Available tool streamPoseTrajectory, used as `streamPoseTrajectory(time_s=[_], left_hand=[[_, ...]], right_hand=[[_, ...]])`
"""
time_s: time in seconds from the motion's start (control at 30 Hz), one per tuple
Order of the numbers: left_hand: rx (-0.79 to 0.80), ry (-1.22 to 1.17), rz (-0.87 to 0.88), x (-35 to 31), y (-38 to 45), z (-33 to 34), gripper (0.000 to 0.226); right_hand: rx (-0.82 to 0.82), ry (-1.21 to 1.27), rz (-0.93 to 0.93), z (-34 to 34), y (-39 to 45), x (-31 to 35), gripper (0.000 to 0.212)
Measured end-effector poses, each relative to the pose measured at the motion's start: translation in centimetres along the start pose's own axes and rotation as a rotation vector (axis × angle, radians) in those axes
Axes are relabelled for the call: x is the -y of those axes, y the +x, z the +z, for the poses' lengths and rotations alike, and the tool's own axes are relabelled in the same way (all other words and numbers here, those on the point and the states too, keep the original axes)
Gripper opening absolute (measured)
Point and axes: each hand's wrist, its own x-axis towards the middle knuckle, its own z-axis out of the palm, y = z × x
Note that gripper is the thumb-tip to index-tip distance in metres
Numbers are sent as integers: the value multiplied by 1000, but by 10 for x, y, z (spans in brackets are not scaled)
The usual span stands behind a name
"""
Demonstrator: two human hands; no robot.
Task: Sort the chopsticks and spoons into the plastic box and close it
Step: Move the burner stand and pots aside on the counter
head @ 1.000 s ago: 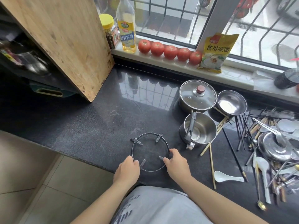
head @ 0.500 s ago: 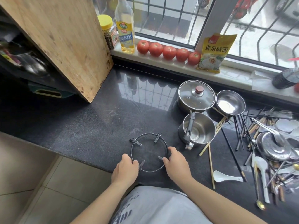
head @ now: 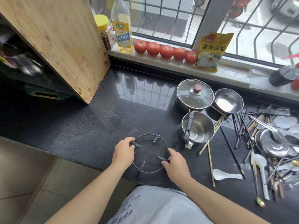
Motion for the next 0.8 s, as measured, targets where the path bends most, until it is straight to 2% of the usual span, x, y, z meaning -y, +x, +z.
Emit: streamPoseTrajectory(time_s=[0.33, 0.43, 0.8], left_hand=[[-60, -63, 3, 6, 5, 1, 28], [-76, -3, 5, 5, 4, 1, 30], [-1, -130, -53, 9, 10, 0, 33]], right_hand=[[-19, 13, -18, -3, 1, 1, 57], [-19, 13, -16, -3, 1, 1, 57], [-15, 25, -33, -6, 3, 2, 50]])
